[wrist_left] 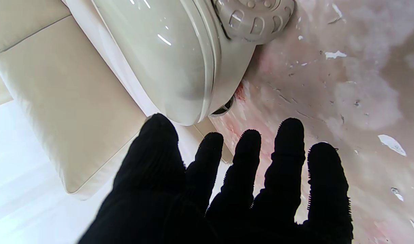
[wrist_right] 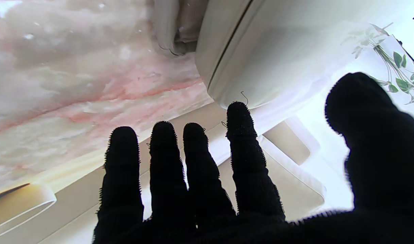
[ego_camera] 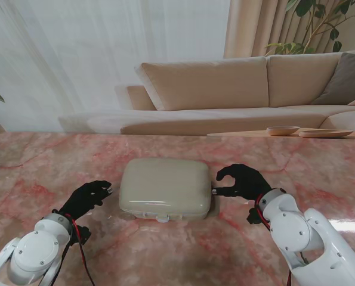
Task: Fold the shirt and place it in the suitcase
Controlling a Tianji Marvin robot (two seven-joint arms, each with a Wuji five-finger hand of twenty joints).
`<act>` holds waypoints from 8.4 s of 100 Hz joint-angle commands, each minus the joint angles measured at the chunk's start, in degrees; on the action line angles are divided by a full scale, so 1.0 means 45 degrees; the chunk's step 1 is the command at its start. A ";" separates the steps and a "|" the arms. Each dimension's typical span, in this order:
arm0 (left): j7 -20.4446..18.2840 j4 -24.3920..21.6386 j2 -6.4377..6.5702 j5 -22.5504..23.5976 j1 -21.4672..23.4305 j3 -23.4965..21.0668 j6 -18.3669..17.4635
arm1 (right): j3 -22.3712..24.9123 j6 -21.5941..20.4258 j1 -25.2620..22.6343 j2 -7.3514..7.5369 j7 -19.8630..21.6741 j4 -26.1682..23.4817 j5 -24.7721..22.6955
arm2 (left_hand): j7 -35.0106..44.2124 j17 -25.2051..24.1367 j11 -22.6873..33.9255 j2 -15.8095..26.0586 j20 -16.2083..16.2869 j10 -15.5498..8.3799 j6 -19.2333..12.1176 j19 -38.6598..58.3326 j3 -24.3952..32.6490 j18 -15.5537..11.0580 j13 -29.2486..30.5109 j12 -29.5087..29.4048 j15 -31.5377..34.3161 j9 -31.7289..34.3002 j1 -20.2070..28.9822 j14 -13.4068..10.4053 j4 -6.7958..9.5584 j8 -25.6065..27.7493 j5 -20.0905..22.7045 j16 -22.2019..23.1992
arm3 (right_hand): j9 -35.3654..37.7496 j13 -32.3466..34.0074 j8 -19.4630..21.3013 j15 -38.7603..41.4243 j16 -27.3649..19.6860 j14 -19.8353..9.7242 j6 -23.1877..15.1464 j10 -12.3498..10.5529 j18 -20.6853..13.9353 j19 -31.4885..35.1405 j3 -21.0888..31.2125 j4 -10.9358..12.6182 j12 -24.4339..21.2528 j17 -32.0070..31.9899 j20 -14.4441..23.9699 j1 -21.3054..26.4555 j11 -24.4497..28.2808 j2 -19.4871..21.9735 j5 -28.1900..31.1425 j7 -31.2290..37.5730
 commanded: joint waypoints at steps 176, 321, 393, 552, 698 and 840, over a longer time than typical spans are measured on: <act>-0.0894 -0.2482 0.0182 -0.2333 0.1415 0.0300 -0.2533 | -0.4366 -0.1813 0.2783 -0.0518 -0.1042 0.2561 0.2434 | -0.0009 0.1832 0.0894 0.0371 0.1678 -0.0099 -0.2357 0.2530 -0.0525 0.0579 0.2315 0.0965 0.2701 0.2310 0.0014 0.0651 -0.0012 0.0151 0.0644 0.2129 | 0.0322 0.0709 0.0153 0.0637 -0.0655 -0.0397 -0.0304 -0.0335 -0.1313 0.0698 0.1185 0.0419 0.0084 0.0278 -0.0475 0.0009 0.1121 0.0226 -0.0169 0.0327; -0.7242 -0.0680 0.1328 -0.4596 0.0646 0.0969 0.0286 | -0.4378 -0.3114 0.2975 -0.0108 -0.1518 0.2759 -0.1437 | -0.1065 0.9930 0.9503 -0.0622 0.1622 -0.3088 0.0204 1.1067 -0.0051 -0.1041 0.9183 0.5112 1.2309 0.6107 0.1880 -0.2314 0.0504 -0.2563 -0.1554 0.3021 | 0.0704 0.1088 0.0222 0.1241 -0.0486 -0.0670 -0.0630 -0.0658 -0.1386 0.1242 0.3764 0.0953 0.0190 0.0584 -0.0780 0.1334 0.1625 -0.1446 0.0255 0.1032; -0.6731 0.0898 0.1045 -0.5448 -0.0501 0.2133 0.1657 | -0.4363 -0.3140 0.2999 -0.0091 -0.1416 0.2796 -0.1406 | -0.2702 0.9983 0.9792 -0.0037 0.1631 -0.3017 0.0938 1.1310 0.0616 -0.1012 0.9003 0.5197 1.2615 0.5615 0.2331 -0.2193 0.0629 -0.3569 -0.3303 0.3215 | 0.0783 0.1131 0.0125 0.1290 -0.0485 -0.0548 -0.0447 -0.0575 -0.1297 0.1297 0.3663 0.0772 0.0173 0.0580 -0.0846 0.1121 0.1648 -0.1577 0.0359 0.1078; -0.6876 0.1804 0.0870 -0.6534 -0.1032 0.2597 0.1160 | -0.4421 -0.3157 0.3032 -0.0055 -0.1206 0.2870 -0.1325 | -0.2283 0.9813 0.9687 -0.0072 0.1863 -0.2845 -0.3808 1.1167 0.0410 -0.0961 0.8896 0.5072 1.2537 0.5763 0.2633 -0.2085 0.0519 -0.3417 -0.1298 0.3196 | 0.0795 0.1112 0.0121 0.1266 -0.0490 -0.0589 -0.0438 -0.0596 -0.1303 0.1311 0.3624 0.0820 0.0196 0.0573 -0.0913 0.1178 0.1656 -0.1500 0.0342 0.1059; -0.7338 0.2199 0.0930 -0.6508 -0.1814 0.2560 0.0382 | -0.4400 -0.3194 0.3118 0.0038 -0.0716 0.2933 -0.1269 | -0.1611 0.9851 0.9712 -0.0200 0.1953 -0.3159 -0.3292 1.1157 0.0609 -0.0871 0.9011 0.5096 1.2608 0.5948 0.2549 -0.2089 0.0559 -0.2994 -0.0594 0.3059 | 0.0805 0.1095 0.0120 0.1200 -0.0507 -0.0595 -0.0481 -0.0632 -0.1299 0.1277 0.3585 0.0820 0.0186 0.0555 -0.0938 0.1142 0.1609 -0.1483 0.0330 0.1041; -0.5040 -0.0752 0.0664 -0.5804 -0.0477 0.0473 -0.0271 | -0.3474 -0.0626 0.2344 -0.0514 -0.2086 0.0773 -0.0183 | -0.1199 0.8020 0.7742 -0.0222 0.2814 -0.2258 -0.2466 0.9283 -0.0202 -0.0240 0.7599 0.4501 1.0670 0.5224 0.1842 -0.0952 0.0371 -0.2737 -0.0325 0.3472 | 0.0813 0.1084 0.0077 0.1069 -0.0578 -0.0629 -0.0434 -0.0602 -0.1266 0.1327 0.3075 0.0763 0.0141 0.0602 -0.0914 0.0765 0.1516 -0.0877 0.0232 0.0929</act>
